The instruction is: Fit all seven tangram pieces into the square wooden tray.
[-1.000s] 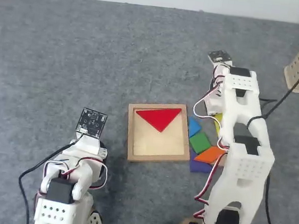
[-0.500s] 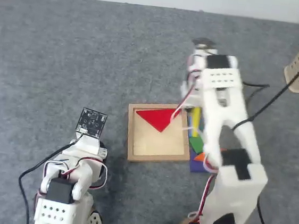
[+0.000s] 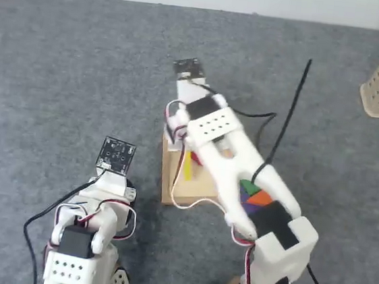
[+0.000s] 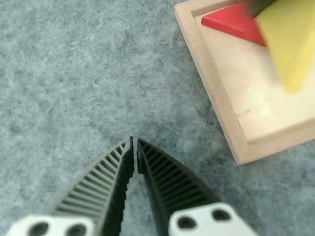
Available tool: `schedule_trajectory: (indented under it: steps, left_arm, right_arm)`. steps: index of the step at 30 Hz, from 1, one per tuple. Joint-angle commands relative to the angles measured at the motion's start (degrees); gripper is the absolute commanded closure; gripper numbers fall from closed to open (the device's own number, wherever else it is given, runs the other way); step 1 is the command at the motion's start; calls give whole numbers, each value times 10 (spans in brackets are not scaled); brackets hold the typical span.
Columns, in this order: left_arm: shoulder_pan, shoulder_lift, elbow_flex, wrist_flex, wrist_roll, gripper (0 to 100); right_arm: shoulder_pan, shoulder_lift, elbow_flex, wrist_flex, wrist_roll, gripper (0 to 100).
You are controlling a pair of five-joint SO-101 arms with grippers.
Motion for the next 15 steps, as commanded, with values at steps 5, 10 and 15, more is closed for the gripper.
schedule_trajectory:
  steps: [5,10,15]
  left_arm:
    - [-4,-11,-10,4,4,988]
    - [-4,-11,-10,4,4,988]
    - [-4,-11,-10,4,4,988]
  right_arm:
    - [-36,13,4,-46,-24,992]
    - [-44,58,-14,-39,-24,992]
    - [-44,77,-15,-39,-24,992]
